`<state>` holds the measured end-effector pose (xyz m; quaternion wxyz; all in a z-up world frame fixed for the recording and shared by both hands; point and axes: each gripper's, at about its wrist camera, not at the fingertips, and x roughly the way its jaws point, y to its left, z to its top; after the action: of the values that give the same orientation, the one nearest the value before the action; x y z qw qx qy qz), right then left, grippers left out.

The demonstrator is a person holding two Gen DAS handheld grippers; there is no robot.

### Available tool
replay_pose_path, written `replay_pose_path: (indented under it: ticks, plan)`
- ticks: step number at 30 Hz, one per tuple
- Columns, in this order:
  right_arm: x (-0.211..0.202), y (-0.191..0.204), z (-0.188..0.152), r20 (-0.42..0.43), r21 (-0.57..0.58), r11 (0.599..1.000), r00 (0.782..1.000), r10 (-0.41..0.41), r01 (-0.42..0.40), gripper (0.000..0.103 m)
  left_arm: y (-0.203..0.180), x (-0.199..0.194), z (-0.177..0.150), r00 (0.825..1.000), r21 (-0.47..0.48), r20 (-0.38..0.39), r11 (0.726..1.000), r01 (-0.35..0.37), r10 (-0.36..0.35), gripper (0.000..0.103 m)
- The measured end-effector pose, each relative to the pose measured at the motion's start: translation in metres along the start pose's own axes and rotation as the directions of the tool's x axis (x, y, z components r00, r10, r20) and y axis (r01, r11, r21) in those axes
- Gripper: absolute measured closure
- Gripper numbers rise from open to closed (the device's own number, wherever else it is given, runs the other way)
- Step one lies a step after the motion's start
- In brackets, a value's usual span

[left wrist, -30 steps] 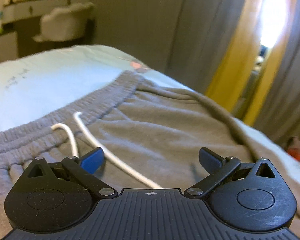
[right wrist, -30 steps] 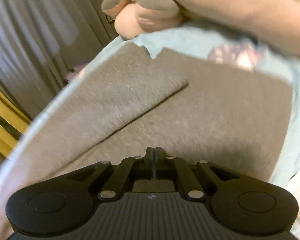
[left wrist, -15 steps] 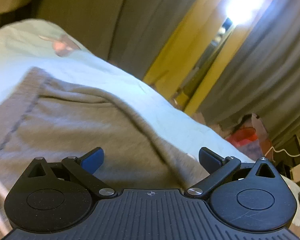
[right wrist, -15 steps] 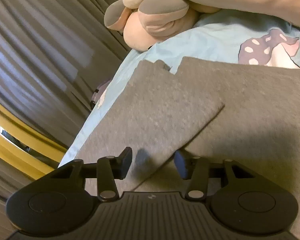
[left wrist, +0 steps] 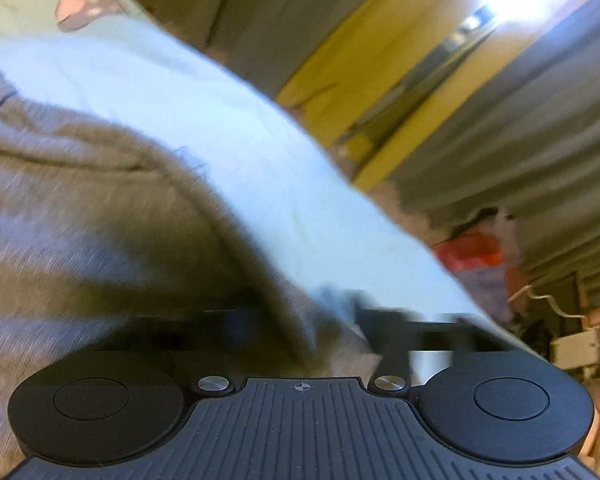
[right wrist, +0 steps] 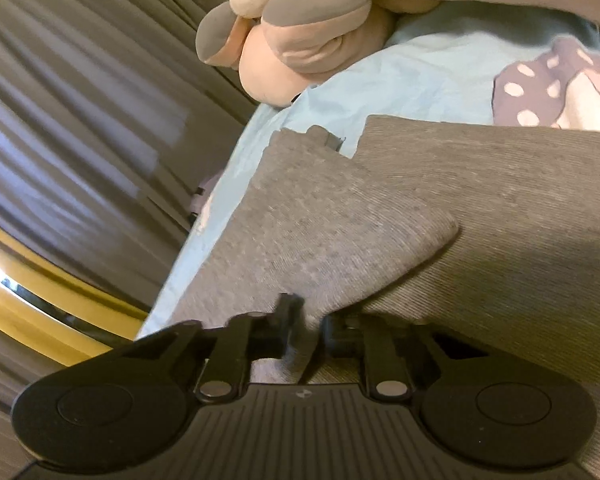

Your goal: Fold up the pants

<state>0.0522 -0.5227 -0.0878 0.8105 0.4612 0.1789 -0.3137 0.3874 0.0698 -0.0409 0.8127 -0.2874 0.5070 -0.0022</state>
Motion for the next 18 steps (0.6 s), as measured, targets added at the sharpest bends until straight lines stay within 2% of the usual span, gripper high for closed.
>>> replay_pose_path:
  ticks: [1,3,6,8,10,12,14,15,18]
  plan:
    - [-0.001,0.003,0.002,-0.01,-0.002,1.0,1.0,-0.012,0.012,0.098,0.005,-0.003,-0.001,1.0,-0.042,-0.007,0.999,0.012,-0.012,0.096]
    - [-0.012,0.011,0.01,0.0,-0.016,1.0,1.0,0.002,-0.002,0.098,0.013,-0.026,-0.007,0.997,-0.087,0.037,0.993,0.078,-0.074,0.096]
    - [-0.045,0.024,0.028,0.037,-0.073,0.994,0.995,0.089,-0.086,0.098,0.015,-0.086,-0.026,0.981,0.017,0.119,0.988,0.155,-0.156,0.096]
    - [-0.074,0.029,0.041,0.077,-0.113,0.988,0.99,0.115,-0.106,0.098,0.024,-0.133,-0.049,0.964,0.074,0.163,0.977,0.2,-0.21,0.096]
    - [-0.101,0.025,0.049,0.101,-0.139,0.984,0.987,0.123,-0.108,0.098,0.043,-0.175,-0.08,0.949,0.082,0.18,0.965,0.248,-0.259,0.096]
    - [-0.128,0.014,0.053,0.115,-0.161,0.981,0.985,0.131,-0.112,0.098,0.069,-0.202,-0.114,0.945,0.062,0.167,0.959,0.275,-0.282,0.096]
    - [-0.146,-0.004,0.05,0.113,-0.171,0.981,0.987,0.112,-0.092,0.098,0.095,-0.211,-0.152,0.954,0.026,0.145,0.965,0.26,-0.261,0.095]
    - [-0.151,-0.015,0.047,0.105,-0.166,0.983,0.99,0.095,-0.077,0.098,0.105,-0.208,-0.169,0.968,0.012,0.118,0.975,0.223,-0.223,0.095]
    - [-0.146,-0.052,0.034,0.042,-0.106,0.994,0.999,0.0,0.004,0.098,0.134,-0.192,-0.207,0.988,-0.061,0.039,0.987,0.149,-0.146,0.096]
